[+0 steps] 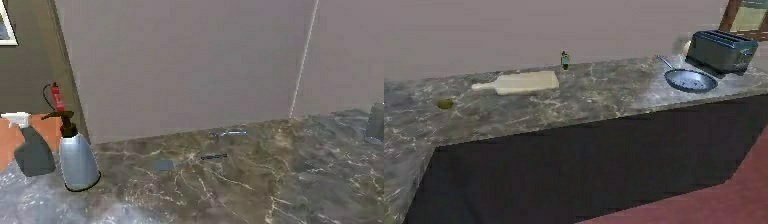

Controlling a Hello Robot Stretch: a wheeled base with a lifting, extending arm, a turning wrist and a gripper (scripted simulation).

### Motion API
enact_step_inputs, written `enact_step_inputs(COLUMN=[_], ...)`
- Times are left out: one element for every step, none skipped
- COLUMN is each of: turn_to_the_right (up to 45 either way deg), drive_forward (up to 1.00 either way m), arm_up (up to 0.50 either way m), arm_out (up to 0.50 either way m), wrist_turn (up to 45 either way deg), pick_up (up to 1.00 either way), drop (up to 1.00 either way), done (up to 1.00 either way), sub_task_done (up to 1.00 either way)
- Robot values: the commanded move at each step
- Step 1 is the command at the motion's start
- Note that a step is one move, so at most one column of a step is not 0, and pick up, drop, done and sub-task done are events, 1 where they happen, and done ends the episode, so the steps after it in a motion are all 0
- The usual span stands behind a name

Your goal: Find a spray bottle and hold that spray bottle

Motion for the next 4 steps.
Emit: enact_step_inputs(turn_to_the_right=[-45.0, -45.0, -36.0, 0.0], drive_forward=[0.0, 0.0, 0.0, 0.0], arm_up=[0.0, 0.0, 0.0, 0.5], arm_out=[0.0, 0.0, 0.0, 0.0], wrist_turn=[0.0, 0.0, 0.0, 0.0], pick_up=[0.0, 0.0, 0.0, 0.0], drop=[0.0, 0.0, 0.0, 0.0], done=[0.0, 0.0, 0.0, 0.0], sub_task_done=[0.0, 0.0, 0.0, 0.0])
